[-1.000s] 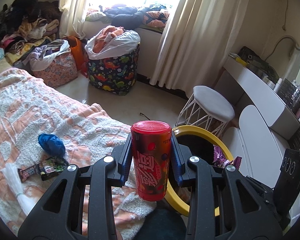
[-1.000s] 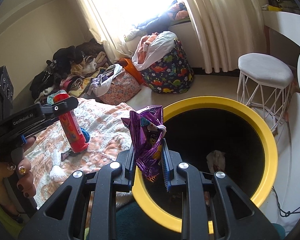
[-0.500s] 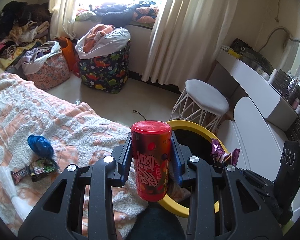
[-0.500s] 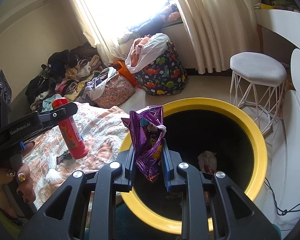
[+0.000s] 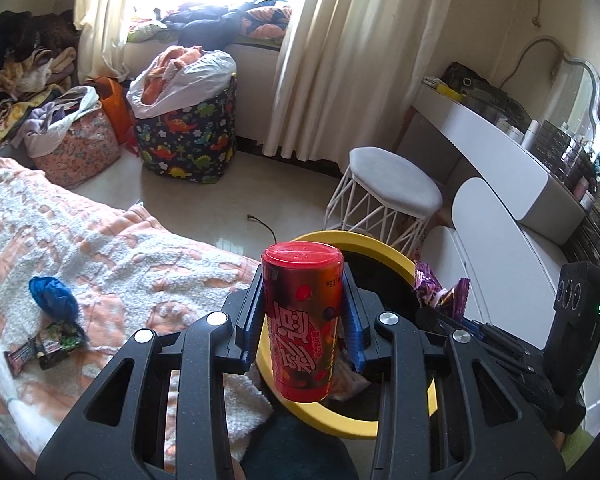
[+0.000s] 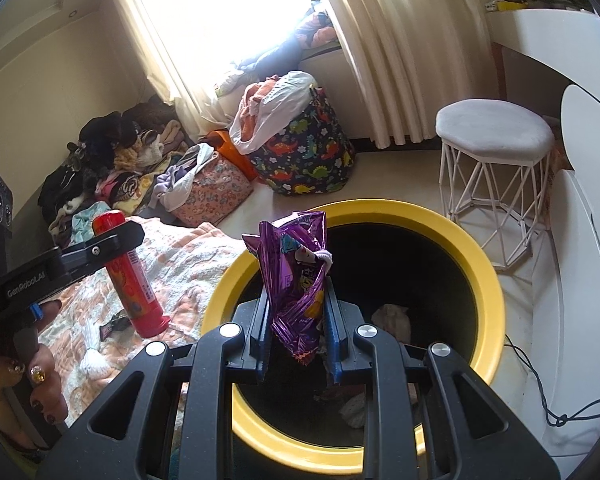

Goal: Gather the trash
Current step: 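Carry the candy tube and purple wrapper in both tools over the yellow bin, then open both tools to drop the tube and wrapper into the bin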

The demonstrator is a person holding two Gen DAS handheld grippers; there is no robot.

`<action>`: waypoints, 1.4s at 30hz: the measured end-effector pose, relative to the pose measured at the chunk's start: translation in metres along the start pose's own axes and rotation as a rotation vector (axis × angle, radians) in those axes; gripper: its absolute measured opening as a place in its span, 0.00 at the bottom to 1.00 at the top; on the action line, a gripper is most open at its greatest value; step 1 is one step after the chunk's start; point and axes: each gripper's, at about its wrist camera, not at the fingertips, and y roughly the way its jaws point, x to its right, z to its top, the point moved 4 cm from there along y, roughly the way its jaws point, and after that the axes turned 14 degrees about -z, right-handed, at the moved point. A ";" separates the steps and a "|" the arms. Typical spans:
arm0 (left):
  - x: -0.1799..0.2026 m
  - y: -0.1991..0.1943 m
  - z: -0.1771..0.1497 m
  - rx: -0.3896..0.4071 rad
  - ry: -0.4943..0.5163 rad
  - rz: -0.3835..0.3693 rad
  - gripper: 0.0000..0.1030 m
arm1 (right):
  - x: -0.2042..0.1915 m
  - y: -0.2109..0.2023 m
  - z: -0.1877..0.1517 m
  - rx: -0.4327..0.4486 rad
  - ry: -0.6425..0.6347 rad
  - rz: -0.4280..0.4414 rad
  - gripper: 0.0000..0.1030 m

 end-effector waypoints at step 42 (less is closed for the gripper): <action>0.050 0.077 -0.045 -0.204 0.134 -0.143 0.26 | 0.062 0.017 -0.005 -0.015 0.122 -0.120 0.21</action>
